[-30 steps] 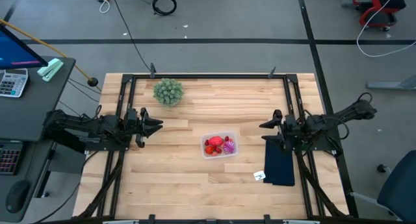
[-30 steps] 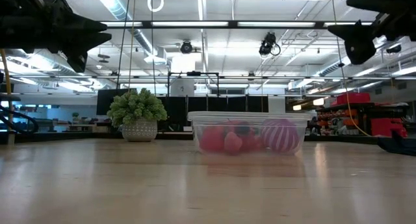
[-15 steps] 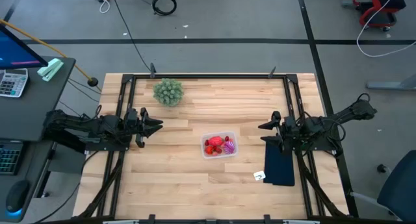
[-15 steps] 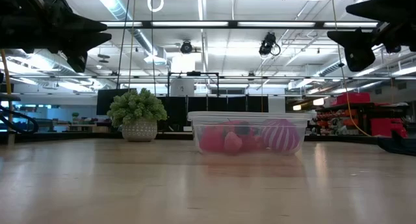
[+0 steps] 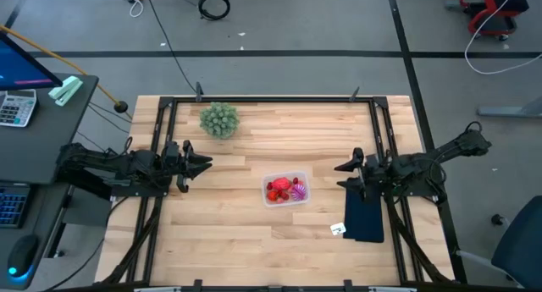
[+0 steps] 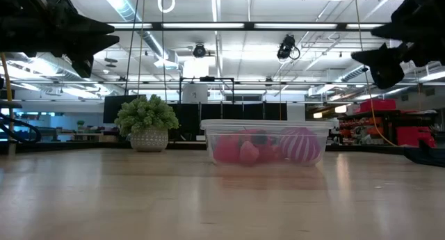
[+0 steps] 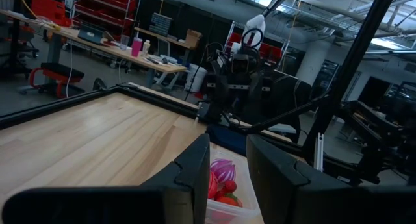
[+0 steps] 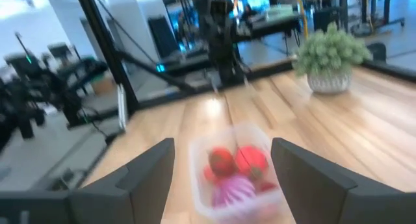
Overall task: Pick and placing Produce into tupperware
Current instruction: Return to Home Position
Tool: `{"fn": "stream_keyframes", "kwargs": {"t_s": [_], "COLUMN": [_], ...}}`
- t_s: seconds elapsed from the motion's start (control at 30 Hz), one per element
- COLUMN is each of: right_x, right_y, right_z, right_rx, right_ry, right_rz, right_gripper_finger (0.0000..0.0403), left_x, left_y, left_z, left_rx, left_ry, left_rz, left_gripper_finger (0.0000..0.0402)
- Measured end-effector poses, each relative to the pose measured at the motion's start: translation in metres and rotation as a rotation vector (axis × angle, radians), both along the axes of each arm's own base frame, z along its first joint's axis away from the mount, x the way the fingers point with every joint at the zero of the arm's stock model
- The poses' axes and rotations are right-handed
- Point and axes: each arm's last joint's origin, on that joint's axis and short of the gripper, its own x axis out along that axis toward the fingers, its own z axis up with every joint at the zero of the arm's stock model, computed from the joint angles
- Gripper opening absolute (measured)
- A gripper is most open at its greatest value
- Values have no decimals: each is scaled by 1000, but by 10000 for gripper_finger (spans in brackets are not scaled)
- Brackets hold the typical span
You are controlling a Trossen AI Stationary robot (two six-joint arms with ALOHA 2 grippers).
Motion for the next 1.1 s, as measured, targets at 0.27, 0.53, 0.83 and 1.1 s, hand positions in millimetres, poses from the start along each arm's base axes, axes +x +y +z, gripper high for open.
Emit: {"fn": "stream_keyframes", "kwargs": {"t_s": [0.27, 0.53, 0.83, 1.1], "right_x": [-1, -1, -1, -1], "right_y": [0, 0, 0, 0], "right_z": [-11, -11, -10, -10], "right_rx": [-39, -51, -52, -52], "right_ry": [109, 146, 146, 146], "right_rz": [0, 5, 5, 5], "right_gripper_finger": [266, 266, 266, 266], "left_x": [0, 0, 0, 0], "left_y": [0, 0, 0, 0], "left_z": [0, 0, 0, 0], "left_rx": [0, 0, -1, -1], "left_ry": [0, 0, 0, 0], "left_rz": [0, 0, 0, 0], "left_gripper_finger": [107, 107, 107, 107]}}
